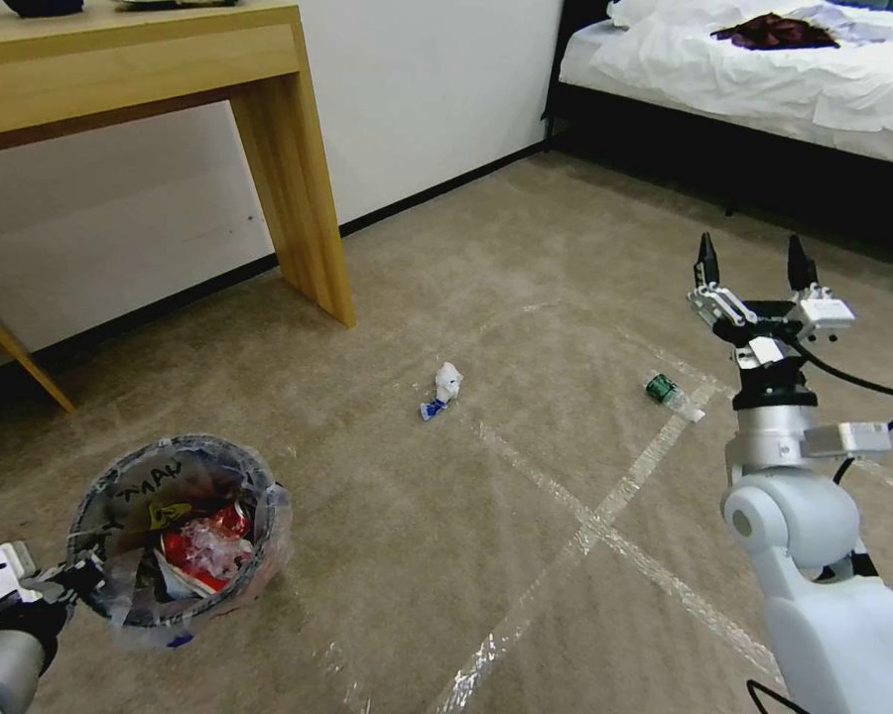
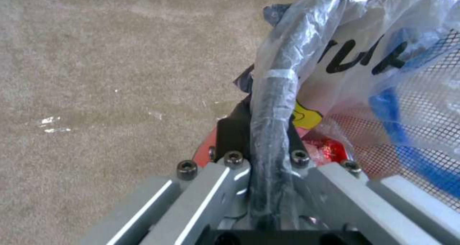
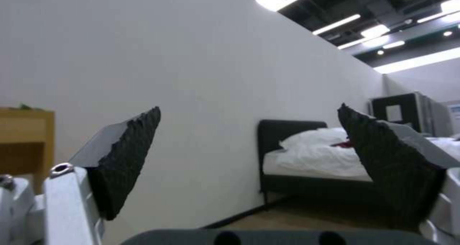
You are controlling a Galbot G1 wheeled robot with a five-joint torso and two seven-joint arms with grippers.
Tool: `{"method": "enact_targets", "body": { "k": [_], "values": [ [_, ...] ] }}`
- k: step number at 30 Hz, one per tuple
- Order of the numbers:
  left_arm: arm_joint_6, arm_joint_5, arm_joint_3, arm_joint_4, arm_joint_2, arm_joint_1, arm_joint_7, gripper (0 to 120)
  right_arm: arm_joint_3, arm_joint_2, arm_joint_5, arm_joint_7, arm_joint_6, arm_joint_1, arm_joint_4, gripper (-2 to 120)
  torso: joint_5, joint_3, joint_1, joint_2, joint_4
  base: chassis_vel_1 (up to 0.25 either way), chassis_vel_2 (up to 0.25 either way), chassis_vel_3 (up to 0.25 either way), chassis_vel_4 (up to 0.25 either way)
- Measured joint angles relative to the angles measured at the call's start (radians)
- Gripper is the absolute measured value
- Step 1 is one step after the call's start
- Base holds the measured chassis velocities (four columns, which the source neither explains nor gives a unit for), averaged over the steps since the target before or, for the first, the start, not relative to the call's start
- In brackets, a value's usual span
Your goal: Pick up the trash bin and place the garbage on the floor into it.
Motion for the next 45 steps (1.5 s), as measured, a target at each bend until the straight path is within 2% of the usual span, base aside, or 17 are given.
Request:
{"method": "enact_targets", "body": {
  "k": [14, 23, 45],
  "values": [
    [-0.002, 0.015, 0.001, -0.013, -0.024, 0.012, 0.004, 0, -0.015, 0.026, -0.084, 0.017, -0.019, -0.04, -0.018, 93, 0.0, 0.0, 0.0, 0.0, 0.0, 0.0, 0.0, 0.0, 0.0],
    [-0.005, 0.028, -0.004, -0.012, -0.023, 0.014, 0.016, 0, -0.015, 0.027, -0.117, 0.057, -0.043, -0.061, -0.022, 93, 0.0, 0.0, 0.0, 0.0, -0.0001, 0.0, 0.0, 0.0, 0.0],
    [-0.011, 0.029, -0.01, 0.001, -0.017, 0.01, 0.03, 0, -0.03, 0.036, -0.139, 0.071, -0.059, -0.063, -0.037, 93, -0.0001, 0.0, 0.0, 0.0, 0.0, 0.0, 0.0, 0.0, 0.0]
  ]
}}
